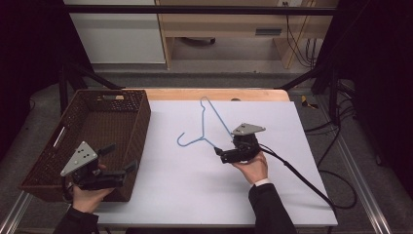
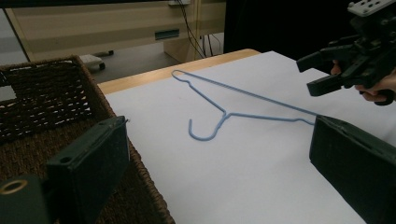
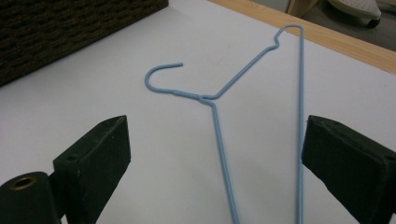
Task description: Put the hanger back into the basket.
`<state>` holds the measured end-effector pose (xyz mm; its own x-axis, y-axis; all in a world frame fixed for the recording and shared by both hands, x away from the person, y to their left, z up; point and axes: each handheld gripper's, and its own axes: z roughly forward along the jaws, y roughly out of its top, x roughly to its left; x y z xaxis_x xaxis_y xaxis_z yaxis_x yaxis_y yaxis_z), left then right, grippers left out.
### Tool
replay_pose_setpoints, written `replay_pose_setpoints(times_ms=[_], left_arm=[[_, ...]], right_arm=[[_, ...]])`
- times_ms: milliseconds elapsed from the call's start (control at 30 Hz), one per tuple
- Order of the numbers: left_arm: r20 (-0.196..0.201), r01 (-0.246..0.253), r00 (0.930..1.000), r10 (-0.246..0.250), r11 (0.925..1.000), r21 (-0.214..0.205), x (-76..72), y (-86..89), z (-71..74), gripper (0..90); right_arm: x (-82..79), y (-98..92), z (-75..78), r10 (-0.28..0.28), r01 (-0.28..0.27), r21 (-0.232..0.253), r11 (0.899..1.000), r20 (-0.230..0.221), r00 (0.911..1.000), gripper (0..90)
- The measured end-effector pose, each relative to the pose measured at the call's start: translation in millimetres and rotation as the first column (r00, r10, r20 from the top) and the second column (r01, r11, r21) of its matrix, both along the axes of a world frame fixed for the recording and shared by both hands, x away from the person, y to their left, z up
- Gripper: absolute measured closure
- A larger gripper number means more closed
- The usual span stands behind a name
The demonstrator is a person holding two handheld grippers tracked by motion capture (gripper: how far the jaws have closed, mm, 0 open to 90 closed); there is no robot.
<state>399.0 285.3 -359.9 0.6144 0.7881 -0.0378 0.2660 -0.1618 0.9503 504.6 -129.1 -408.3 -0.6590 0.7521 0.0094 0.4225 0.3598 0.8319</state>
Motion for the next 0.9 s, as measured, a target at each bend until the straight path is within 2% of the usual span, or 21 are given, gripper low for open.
replay_pose_setpoints(times_ms=[100, 167, 233, 333, 467, 500, 700, 767, 800, 833, 900], left_arm=[[0.002, 0.0, 1.0, 0.0, 1.0, -0.002, -0.3, -0.2, 0.4, 4.5], [0.002, 0.001, 1.0, -0.001, 1.0, -0.003, -0.4, -0.2, 0.6, 4.5], [0.003, 0.003, 1.0, -0.003, 1.0, -0.002, -0.7, -0.3, 1.0, 4.6], [0.003, 0.003, 1.0, -0.003, 1.0, -0.003, -0.9, -0.5, 0.9, 4.7], [0.0, 0.003, 1.0, -0.003, 1.0, 0.0, 0.0, -0.8, 0.1, 4.8], [0.0, 0.004, 1.0, -0.004, 1.0, 0.002, 0.4, -1.2, -0.2, 4.9], [0.003, 0.005, 1.0, -0.005, 1.0, 0.002, -0.2, -1.6, 0.0, 5.3], [0.004, 0.007, 1.0, -0.007, 1.0, 0.003, -0.5, -1.9, 0.1, 5.4], [0.004, 0.007, 1.0, -0.007, 1.0, 0.003, -0.5, -1.9, 0.1, 5.5], [0.003, 0.007, 1.0, -0.007, 1.0, 0.003, -0.4, -2.1, 0.0, 5.6], [0.002, 0.009, 1.0, -0.009, 0.9999, 0.005, -0.1, -2.3, -0.4, 5.7]], right_arm=[[11.7, 6.1, -7.8, -0.002, 0.002, -0.006, 1.0, -0.019, 0.9998, 10.3], [14.1, 6.9, -9.6, -0.003, 0.003, -0.009, 1.0, -0.022, 0.9997, 10.8], [24.6, 9.7, -18.9, -0.023, 0.022, -0.037, 0.999, -0.048, 0.9986, 11.8], [29.1, 11.0, -23.6, -0.033, 0.03, -0.045, 0.999, -0.061, 0.9976, 13.3], [38.7, 15.0, -33.4, -0.037, 0.031, -0.072, 0.997, -0.086, 0.9956, 17.3], [43.3, 17.0, -38.2, -0.033, 0.023, -0.091, 0.996, -0.101, 0.9944, 19.6], [48.8, 23.8, -49.5, -0.021, 0.004, -0.129, 0.992, -0.129, 0.9914, 26.5], [51.1, 26.7, -56.4, -0.017, -0.005, -0.158, 0.987, -0.133, 0.991, 31.7], [51.1, 26.7, -56.4, -0.017, -0.005, -0.158, 0.987, -0.133, 0.991, 31.7], [51.8, 27.6, -59.1, -0.021, -0.004, -0.173, 0.985, -0.147, 0.9889, 36.2], [51.9, 28.1, -60.1, -0.02, -0.006, -0.17, 0.985, -0.149, 0.9887, 38.9]])
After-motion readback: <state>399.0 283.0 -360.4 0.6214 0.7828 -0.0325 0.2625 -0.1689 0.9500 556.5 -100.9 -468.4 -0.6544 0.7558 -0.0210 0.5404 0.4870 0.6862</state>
